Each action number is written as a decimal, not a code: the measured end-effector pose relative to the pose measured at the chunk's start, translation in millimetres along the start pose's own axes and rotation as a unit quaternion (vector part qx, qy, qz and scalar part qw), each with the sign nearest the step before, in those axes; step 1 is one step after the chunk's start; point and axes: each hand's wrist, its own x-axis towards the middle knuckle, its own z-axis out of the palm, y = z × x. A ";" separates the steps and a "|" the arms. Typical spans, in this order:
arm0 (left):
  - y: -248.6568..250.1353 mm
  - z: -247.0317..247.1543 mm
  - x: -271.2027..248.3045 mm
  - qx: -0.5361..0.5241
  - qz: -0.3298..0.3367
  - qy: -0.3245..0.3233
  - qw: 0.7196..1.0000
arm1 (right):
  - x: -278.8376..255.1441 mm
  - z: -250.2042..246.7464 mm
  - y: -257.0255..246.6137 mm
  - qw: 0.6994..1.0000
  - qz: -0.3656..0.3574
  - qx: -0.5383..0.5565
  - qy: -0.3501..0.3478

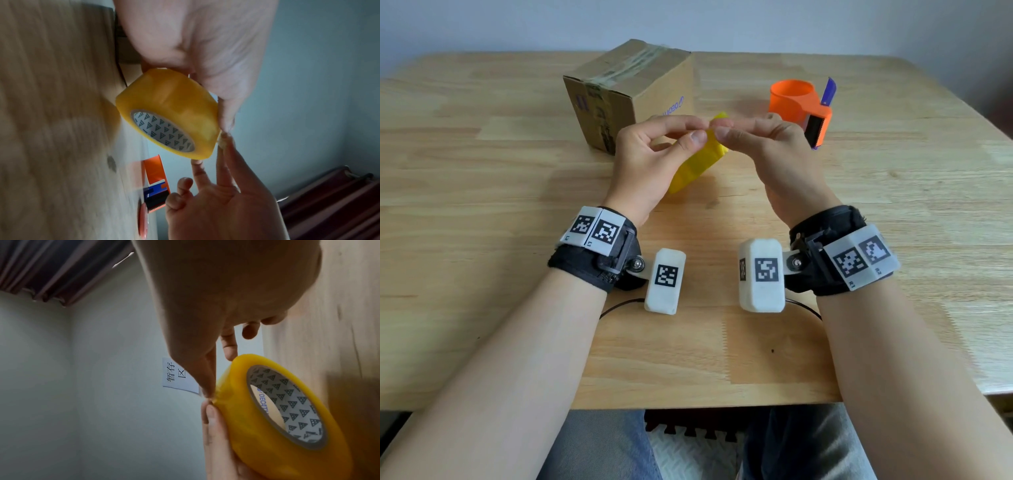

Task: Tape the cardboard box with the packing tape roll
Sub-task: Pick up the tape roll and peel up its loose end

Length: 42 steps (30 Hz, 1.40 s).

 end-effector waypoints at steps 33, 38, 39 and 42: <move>12.0 -10.2 19.2 -0.129 -0.156 -0.006 0.979 | 25.8 17.6 -25.9 0.989 0.141 -0.015 0.040; 32.9 -33.7 41.2 0.019 -0.093 0.141 0.986 | 52.0 11.9 -31.5 0.968 0.117 -0.220 0.022; 35.8 -37.7 45.4 0.033 -0.092 0.165 0.981 | 54.7 13.0 -30.2 0.956 0.125 -0.266 0.005; 41.4 -44.5 52.7 0.115 -0.125 0.182 0.969 | 61.4 18.9 -21.4 0.910 0.141 -0.390 -0.026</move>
